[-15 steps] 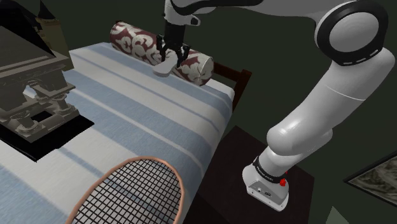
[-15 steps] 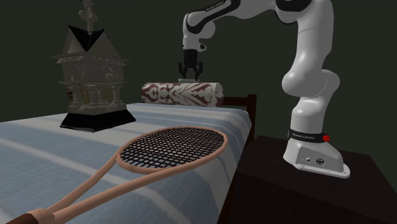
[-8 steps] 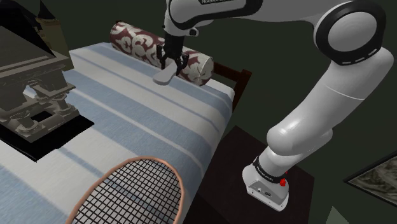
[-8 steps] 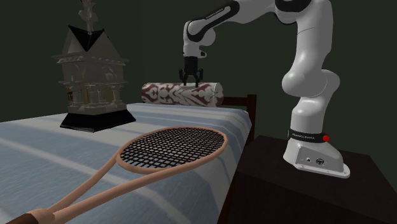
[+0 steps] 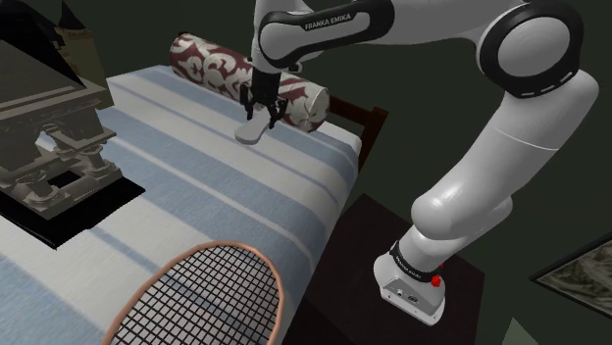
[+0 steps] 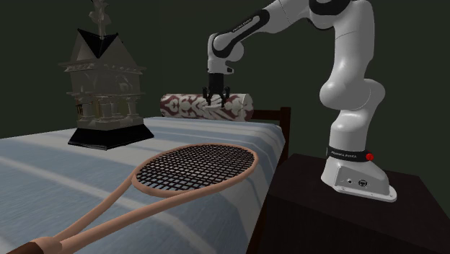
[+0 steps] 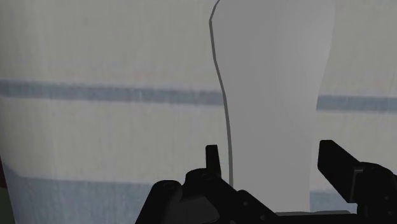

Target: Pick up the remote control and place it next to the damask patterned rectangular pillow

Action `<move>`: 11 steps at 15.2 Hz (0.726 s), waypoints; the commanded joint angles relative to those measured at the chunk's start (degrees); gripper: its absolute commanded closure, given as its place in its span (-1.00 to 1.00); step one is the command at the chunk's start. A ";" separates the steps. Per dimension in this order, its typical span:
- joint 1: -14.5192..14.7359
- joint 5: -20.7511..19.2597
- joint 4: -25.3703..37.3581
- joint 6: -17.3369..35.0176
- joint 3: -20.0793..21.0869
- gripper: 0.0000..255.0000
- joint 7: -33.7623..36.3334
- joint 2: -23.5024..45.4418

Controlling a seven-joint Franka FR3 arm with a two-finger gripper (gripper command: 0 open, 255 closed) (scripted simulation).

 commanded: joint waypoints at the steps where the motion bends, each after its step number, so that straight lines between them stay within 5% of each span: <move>1: 0.05 -0.48 -0.80 1.38 -0.07 1.00 0.22 0.65; 11: 0.71 -3.47 -4.77 8.39 -0.58 1.00 2.22 4.49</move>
